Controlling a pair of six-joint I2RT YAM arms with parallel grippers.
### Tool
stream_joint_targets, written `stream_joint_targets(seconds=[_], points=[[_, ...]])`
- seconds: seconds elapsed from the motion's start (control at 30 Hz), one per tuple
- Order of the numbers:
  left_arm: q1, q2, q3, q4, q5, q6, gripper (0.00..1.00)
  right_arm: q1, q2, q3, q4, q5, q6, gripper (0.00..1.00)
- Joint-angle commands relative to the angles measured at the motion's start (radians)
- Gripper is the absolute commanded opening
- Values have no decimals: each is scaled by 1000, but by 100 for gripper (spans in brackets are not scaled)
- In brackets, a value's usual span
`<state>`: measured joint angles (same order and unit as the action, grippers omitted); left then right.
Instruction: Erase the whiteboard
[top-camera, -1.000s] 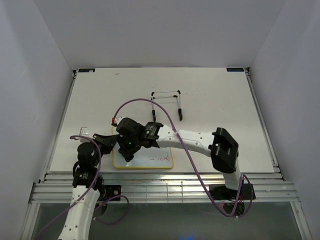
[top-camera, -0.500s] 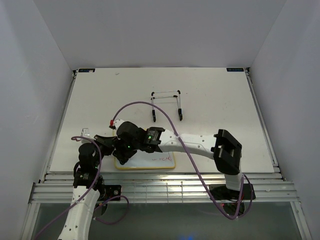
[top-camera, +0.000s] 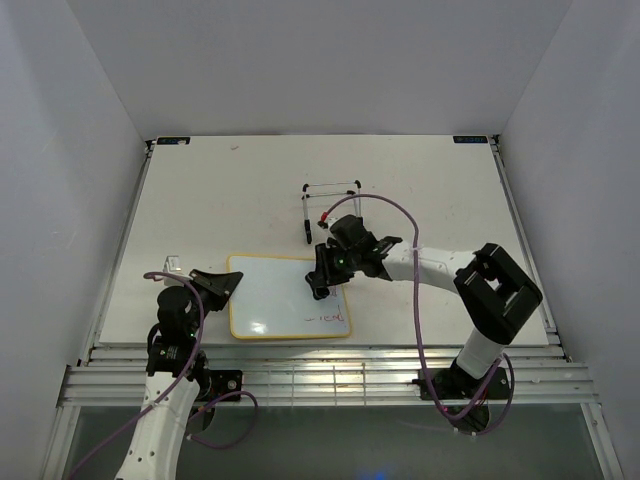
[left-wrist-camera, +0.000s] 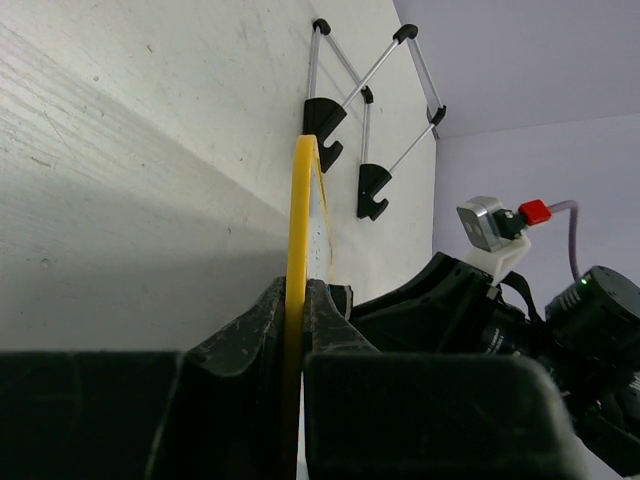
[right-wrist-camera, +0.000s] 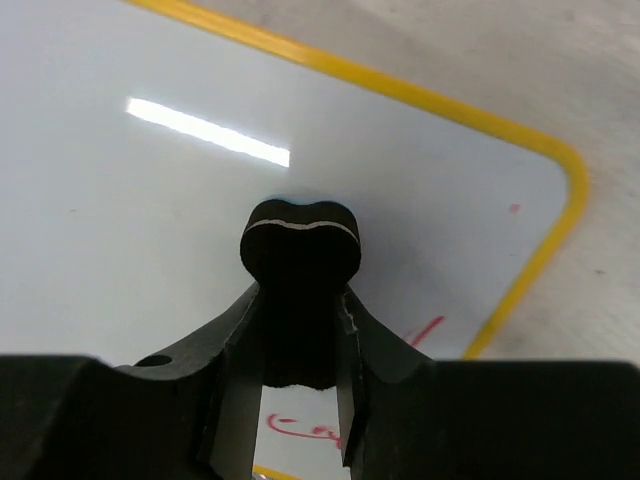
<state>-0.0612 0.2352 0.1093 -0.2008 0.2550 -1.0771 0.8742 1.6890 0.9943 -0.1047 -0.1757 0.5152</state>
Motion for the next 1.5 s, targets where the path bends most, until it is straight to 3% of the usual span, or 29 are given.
stream_joint_targets(seconds=[0.0,0.13,0.4,0.73,0.9,1.0,1.2,1.47], points=[[-5,-7,52,-6,30,16,0,-99,103,-117,-179,76,-133,8],[-5,-10,62,-32,23,29,0,-155,100,-167,-126,50,-162,8],[-5,-7,69,-57,9,31,0,-139,-26,-218,-96,53,-132,8],[-3,4,66,-57,1,16,0,155,-158,-160,83,10,-60,8],[-3,9,73,-60,-6,14,0,207,-146,-143,155,-30,-47,8],[-5,13,78,-60,-7,12,0,191,-132,-151,126,16,-75,8],[-5,12,86,-61,-2,23,0,5,-138,-250,28,85,-128,8],[-5,0,61,-57,0,6,0,-121,-161,-280,-38,130,-216,8]])
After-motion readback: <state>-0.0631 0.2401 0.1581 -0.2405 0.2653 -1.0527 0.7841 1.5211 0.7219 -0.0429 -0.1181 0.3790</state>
